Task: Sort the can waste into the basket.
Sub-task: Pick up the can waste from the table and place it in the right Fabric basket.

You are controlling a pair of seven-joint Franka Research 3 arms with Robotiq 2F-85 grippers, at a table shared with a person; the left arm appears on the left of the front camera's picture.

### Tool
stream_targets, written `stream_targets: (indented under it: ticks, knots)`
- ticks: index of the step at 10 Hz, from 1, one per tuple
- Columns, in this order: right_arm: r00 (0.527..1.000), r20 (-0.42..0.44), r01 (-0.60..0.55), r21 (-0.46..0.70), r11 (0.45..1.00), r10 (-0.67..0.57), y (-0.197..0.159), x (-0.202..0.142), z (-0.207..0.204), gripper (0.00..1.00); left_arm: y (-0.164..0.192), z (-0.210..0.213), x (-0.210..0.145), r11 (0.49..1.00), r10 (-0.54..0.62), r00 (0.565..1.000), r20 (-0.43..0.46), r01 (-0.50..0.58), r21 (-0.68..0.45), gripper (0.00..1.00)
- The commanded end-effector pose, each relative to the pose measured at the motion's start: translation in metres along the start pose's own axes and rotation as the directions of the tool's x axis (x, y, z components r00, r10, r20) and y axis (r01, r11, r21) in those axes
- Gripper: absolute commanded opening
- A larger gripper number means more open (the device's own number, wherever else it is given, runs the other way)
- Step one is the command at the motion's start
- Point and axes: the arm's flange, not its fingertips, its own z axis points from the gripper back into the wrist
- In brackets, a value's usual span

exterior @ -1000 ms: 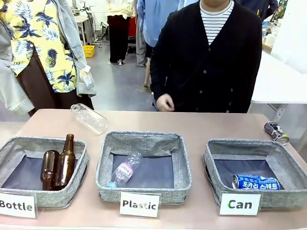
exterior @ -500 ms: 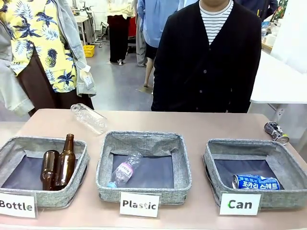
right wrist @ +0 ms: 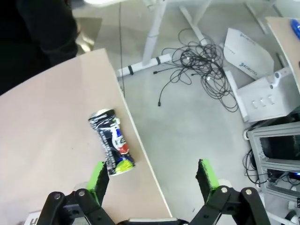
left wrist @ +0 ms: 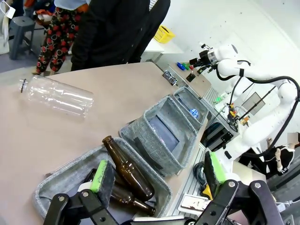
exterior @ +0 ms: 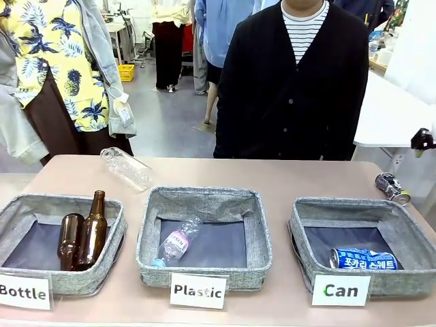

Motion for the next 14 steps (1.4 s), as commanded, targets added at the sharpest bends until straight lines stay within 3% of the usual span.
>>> stream_targets:
  ticks: [1, 8, 14]
  knots:
    - [0.997, -0.059, -0.047, 0.027, 0.999, 0.049, 0.008, 0.002, -0.002, 1.00, -0.004, 0.000, 0.000, 1.000, 0.008, 1.000, -0.004, -0.008, -0.001, 1.00]
    - [0.960, -0.046, -0.274, 0.044, 0.961, 0.276, 0.044, -0.006, -0.017, 1.00, -0.004, 0.000, 0.000, 1.000, 0.008, 1.000, -0.004, -0.008, -0.001, 1.00]
    - [0.940, -0.010, -0.340, 0.078, 0.937, 0.342, 0.056, 0.008, -0.046, 1.00, -0.004, 0.000, 0.000, 1.000, 0.008, 1.000, -0.004, -0.008, -0.001, 1.00]
